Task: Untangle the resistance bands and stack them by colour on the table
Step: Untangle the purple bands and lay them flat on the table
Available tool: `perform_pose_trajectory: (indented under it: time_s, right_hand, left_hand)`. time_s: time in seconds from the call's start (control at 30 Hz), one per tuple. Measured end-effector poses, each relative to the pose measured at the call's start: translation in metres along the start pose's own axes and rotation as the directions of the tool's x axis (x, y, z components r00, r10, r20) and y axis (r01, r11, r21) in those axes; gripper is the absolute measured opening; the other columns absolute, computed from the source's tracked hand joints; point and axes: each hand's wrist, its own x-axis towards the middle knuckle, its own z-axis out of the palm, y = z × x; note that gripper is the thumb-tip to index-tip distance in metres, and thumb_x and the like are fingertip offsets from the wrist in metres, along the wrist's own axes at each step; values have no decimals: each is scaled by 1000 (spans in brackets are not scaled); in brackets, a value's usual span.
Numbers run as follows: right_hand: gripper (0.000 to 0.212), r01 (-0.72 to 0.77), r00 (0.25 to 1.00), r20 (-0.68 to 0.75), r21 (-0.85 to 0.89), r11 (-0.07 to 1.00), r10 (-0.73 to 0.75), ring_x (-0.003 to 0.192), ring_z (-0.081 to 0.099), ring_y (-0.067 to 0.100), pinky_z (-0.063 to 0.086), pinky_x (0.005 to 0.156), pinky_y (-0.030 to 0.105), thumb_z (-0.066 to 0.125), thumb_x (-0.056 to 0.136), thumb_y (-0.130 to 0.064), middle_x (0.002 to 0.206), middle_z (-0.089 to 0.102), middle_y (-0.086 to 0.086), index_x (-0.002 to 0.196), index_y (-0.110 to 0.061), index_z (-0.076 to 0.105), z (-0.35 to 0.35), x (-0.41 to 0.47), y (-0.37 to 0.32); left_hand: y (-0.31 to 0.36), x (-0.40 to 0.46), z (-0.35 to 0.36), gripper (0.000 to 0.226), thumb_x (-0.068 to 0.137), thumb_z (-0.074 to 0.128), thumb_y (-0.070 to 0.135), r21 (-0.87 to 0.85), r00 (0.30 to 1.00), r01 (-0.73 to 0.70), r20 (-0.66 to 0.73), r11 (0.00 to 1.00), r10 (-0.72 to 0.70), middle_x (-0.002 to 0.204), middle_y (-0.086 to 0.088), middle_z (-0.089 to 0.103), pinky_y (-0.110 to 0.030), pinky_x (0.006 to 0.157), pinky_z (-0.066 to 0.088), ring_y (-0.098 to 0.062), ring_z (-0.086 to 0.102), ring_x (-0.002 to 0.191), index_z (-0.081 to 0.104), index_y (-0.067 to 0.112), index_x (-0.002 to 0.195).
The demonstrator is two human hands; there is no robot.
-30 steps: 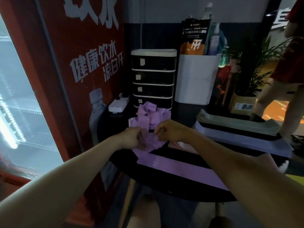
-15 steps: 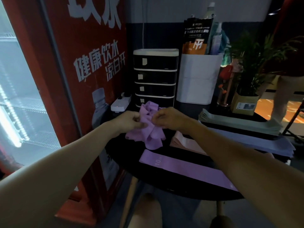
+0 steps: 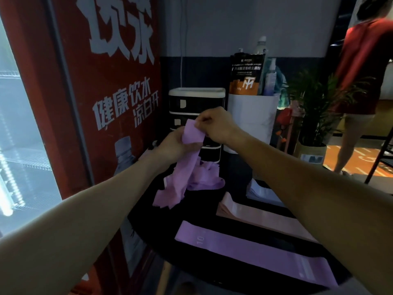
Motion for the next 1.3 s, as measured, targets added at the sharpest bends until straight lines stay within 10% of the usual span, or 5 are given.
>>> perform_pose_trajectory:
  time_s: [0.33,0.57,0.87,1.03,1.3]
  right_hand:
    - [21,-262,824,-474,166,951,310,72,56,17,40,54,16,47,94,-10,82,62,9,90,-4,67,-26,14,54]
    - [25,-363,691,-530,334,870,492,76,59,23,49,69,30,45,94,-12,81,63,11,91,-2,67,-33,13,81]
    - [21,-406,704,-504,295,865,501,83,58,23,50,76,31,48,93,-11,86,61,9,97,-2,67,-18,7,98]
    - [24,-450,722,-468,243,859,510,81,56,22,48,73,31,44,91,-7,83,60,9,94,-2,67,-15,5,106]
    - [25,-570,559,-544,296,766,626,103,60,32,47,87,35,44,95,-5,109,64,20,108,0,64,-36,-13,126]
  left_hand:
    - [-39,13,0,33,67,81,29,255,992,-40,122,966,9,70,1,51,-8,52,34,1,45,59,61,4,76]
    - [-83,15,-6,50,82,70,13,568,987,-69,159,820,-27,42,9,35,-18,48,23,-2,35,43,32,19,50]
    - [-81,17,-15,53,82,68,39,714,984,5,123,700,-132,53,4,28,-19,47,26,-8,26,50,29,17,53]
    - [-69,26,-20,18,85,65,35,530,983,88,91,844,-159,84,8,61,-11,62,39,-8,56,78,59,20,91]
    - [-77,31,-32,15,82,70,16,600,985,151,-27,785,-168,81,0,57,-12,55,34,-15,52,80,60,11,93]
